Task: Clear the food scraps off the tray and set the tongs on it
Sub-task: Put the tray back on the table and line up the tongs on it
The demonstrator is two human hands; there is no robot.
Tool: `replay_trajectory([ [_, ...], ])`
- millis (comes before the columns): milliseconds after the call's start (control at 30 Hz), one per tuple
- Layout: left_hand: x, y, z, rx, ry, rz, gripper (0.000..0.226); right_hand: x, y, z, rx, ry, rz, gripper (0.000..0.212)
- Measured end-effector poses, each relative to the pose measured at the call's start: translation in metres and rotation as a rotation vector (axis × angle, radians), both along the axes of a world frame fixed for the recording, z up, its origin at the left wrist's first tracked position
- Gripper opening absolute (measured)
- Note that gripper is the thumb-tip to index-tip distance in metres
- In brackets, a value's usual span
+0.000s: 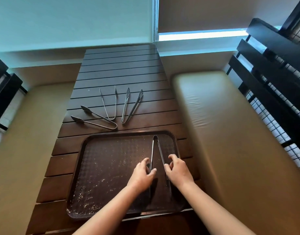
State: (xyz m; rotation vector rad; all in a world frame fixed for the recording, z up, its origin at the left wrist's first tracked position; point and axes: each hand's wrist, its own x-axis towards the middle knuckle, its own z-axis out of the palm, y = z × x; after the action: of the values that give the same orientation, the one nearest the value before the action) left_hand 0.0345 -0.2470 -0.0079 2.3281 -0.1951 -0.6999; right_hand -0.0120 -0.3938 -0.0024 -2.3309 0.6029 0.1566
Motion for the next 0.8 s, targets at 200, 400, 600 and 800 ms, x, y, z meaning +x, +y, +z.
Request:
replay_trajectory([
  [200,0.033,0.002,0.005,0.03,-0.08,0.067,0.046,0.011,-0.015,0.001,-0.104,-0.1,0.003,0.035],
  [400,0.078,-0.002,0.006,0.119,-0.188,0.113,0.036,0.026,-0.033,-0.011,-0.166,-0.097,-0.05,0.038],
  [600,0.136,-0.015,0.007,0.125,-0.245,0.096,0.039,0.046,-0.045,-0.018,-0.136,0.015,-0.087,0.048],
  [800,0.199,-0.025,0.005,0.273,-0.342,0.126,0.055,0.066,-0.05,-0.03,-0.041,0.057,-0.07,0.054],
])
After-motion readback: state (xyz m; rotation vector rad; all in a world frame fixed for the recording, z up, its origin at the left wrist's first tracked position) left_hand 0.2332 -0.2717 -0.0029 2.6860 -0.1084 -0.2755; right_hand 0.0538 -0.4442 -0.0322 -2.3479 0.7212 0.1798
